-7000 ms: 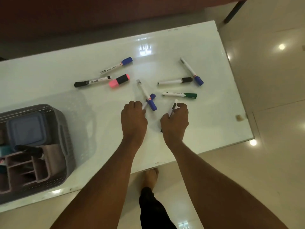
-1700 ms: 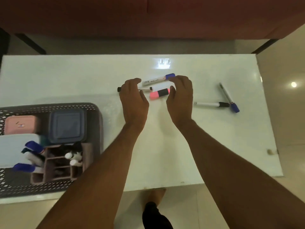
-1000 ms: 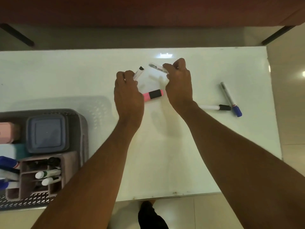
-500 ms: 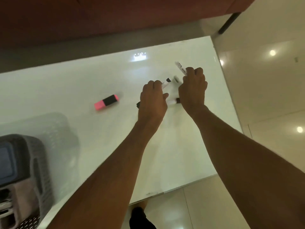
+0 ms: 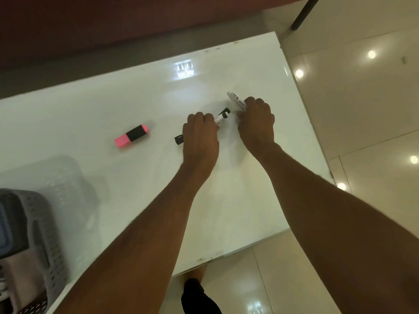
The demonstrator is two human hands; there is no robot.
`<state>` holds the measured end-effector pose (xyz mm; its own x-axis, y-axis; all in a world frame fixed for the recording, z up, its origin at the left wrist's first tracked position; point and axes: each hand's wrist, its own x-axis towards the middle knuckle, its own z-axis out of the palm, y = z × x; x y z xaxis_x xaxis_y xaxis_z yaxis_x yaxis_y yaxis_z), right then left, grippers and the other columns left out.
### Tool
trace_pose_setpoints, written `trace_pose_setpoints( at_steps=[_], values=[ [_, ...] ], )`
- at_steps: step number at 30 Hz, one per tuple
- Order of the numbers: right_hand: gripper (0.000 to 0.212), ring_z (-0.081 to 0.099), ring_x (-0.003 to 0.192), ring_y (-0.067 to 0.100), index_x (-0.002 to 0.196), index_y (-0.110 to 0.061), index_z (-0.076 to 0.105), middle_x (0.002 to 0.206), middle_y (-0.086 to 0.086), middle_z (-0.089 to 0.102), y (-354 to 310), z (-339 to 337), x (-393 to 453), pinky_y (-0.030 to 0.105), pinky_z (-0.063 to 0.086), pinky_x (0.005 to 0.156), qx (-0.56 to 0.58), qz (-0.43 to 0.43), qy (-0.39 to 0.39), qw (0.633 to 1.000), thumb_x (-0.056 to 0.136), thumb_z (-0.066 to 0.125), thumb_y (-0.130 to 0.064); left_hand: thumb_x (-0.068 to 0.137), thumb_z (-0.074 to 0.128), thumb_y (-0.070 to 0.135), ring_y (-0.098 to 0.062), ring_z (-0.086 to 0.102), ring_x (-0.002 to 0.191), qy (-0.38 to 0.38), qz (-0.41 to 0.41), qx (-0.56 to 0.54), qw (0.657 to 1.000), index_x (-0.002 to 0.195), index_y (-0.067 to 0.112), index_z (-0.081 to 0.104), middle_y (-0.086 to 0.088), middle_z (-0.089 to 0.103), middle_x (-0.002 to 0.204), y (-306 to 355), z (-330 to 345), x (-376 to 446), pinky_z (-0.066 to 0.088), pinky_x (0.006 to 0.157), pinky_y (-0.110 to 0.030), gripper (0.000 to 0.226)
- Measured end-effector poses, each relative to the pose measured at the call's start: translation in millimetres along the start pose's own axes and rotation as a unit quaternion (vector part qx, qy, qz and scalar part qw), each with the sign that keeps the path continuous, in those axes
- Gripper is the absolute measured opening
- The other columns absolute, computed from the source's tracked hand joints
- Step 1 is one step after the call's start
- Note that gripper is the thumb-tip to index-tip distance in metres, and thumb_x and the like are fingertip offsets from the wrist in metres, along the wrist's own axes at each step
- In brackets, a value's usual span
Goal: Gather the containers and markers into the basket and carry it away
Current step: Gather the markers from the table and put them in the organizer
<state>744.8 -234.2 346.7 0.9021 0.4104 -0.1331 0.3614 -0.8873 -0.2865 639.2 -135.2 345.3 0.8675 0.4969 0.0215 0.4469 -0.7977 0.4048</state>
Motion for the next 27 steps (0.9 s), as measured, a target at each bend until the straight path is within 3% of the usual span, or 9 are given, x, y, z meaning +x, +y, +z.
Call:
trace_pose_setpoints(
  at_steps=[5, 8, 10, 12, 14, 16, 19, 23, 27],
  values=[
    [0.016, 0.056, 0.095, 0.035, 0.11, 0.001, 0.057, 0.111, 0.019, 0.058, -19.3, 0.9, -7.9, 0.041, 0.044, 0.074, 0.052, -0.009, 0.073, 0.996, 0.105, 0.047, -0.01, 0.102, 0.05, 0.004, -0.03, 0.058, 0.097, 0.041, -0.071, -0.083, 0.993, 0.105, 0.003, 0.06, -0.014, 0.061, 0.102, -9.3, -21.3, -10.8, 0.043, 0.077, -0.036, 0.011],
    [0.016, 0.056, 0.089, 0.029, 0.115, 0.004, 0.051, 0.117, 0.019, 0.054, -45.8, -6.1, -15.9, 0.03, 0.039, 0.072, 0.141, 0.017, 0.064, 0.988, 0.105, 0.048, -0.007, 0.101, 0.051, 0.0, -0.022, 0.064, 0.101, 0.049, -0.152, -0.164, 0.973, 0.11, 0.006, 0.056, -0.009, 0.067, 0.105, -17.2, -43.8, -14.4, 0.045, 0.074, -0.03, 0.013],
    [0.014, 0.06, 0.093, 0.027, 0.115, 0.002, 0.049, 0.112, 0.015, 0.06, -67.9, -11.0, -23.2, 0.032, 0.044, 0.073, 0.2, 0.031, 0.062, 0.977, 0.102, 0.049, -0.004, 0.102, 0.051, 0.003, -0.022, 0.066, 0.098, 0.067, -0.181, -0.21, 0.958, 0.112, 0.006, 0.054, -0.007, 0.07, 0.103, -26.0, -59.7, -15.5, 0.049, 0.074, -0.032, 0.011],
    [0.018, 0.068, 0.089, 0.03, 0.111, -0.001, 0.047, 0.097, 0.006, 0.066, -94.2, -14.7, -36.0, 0.038, 0.055, 0.073, 0.283, 0.026, 0.055, 0.957, 0.094, 0.046, -0.005, 0.103, 0.052, 0.006, -0.017, 0.066, 0.093, 0.11, -0.187, -0.264, 0.94, 0.11, 0.004, 0.056, 0.0, 0.069, 0.099, -40.5, -77.2, -21.2, 0.051, 0.076, -0.026, 0.009],
    [0.017, 0.069, 0.079, 0.032, 0.106, 0.0, 0.047, 0.083, -0.004, 0.063, -123.0, -17.9, -52.9, 0.036, 0.056, 0.066, 0.365, 0.014, 0.056, 0.929, 0.091, 0.043, -0.008, 0.103, 0.055, 0.009, -0.011, 0.066, 0.092, 0.159, -0.19, -0.296, 0.922, 0.108, 0.003, 0.059, 0.006, 0.065, 0.097, -57.2, -98.2, -31.9, 0.05, 0.079, -0.016, 0.009],
    [0.014, 0.067, 0.073, 0.031, 0.106, 0.007, 0.05, 0.081, -0.009, 0.059, -154.1, -22.0, -71.3, 0.034, 0.056, 0.063, 0.427, 0.005, 0.076, 0.901, 0.097, 0.046, -0.004, 0.103, 0.056, 0.013, -0.011, 0.068, 0.086, 0.206, -0.192, -0.331, 0.901, 0.108, 0.003, 0.062, 0.005, 0.067, 0.097, -72.2, -122.4, -46.0, 0.057, 0.081, -0.019, 0.013],
    [0.011, 0.067, 0.075, 0.024, 0.11, 0.005, 0.053, 0.087, -0.004, 0.062, -208.6, -27.6, -110.0, 0.02, 0.056, 0.067, 0.494, -0.007, 0.088, 0.865, 0.103, 0.05, -0.003, 0.104, 0.055, 0.016, -0.01, 0.068, 0.078, 0.252, -0.191, -0.379, 0.87, 0.109, 0.003, 0.061, -0.005, 0.071, 0.098, -100.5, -164.4, -76.8, 0.052, 0.073, -0.005, 0.016],
    [0.021, 0.071, 0.087, 0.034, 0.123, 0.003, 0.053, 0.099, 0.014, 0.066, -280.0, -30.8, -168.0, 0.026, 0.062, 0.078, 0.568, -0.05, 0.069, 0.819, 0.104, 0.051, -0.006, 0.106, 0.054, 0.02, -0.003, 0.07, 0.085, 0.315, -0.168, -0.383, 0.852, 0.106, 0.02, 0.057, 0.021, 0.067, 0.088, -142.5, -220.0, -124.6, 0.052, 0.082, -0.012, 0.003],
    [0.021, 0.074, 0.086, 0.027, 0.124, 0.004, 0.054, 0.104, 0.02, 0.068, -343.6, -29.0, -222.0, 0.024, 0.061, 0.082, 0.594, -0.101, 0.014, 0.798, 0.104, 0.052, -0.002, 0.104, 0.056, 0.017, -0.006, 0.071, 0.093, 0.33, -0.156, -0.396, 0.843, 0.112, 0.018, 0.059, 0.011, 0.072, 0.098, -183.7, -268.7, -179.7, 0.058, 0.09, -0.023, 0.008]
  ],
)
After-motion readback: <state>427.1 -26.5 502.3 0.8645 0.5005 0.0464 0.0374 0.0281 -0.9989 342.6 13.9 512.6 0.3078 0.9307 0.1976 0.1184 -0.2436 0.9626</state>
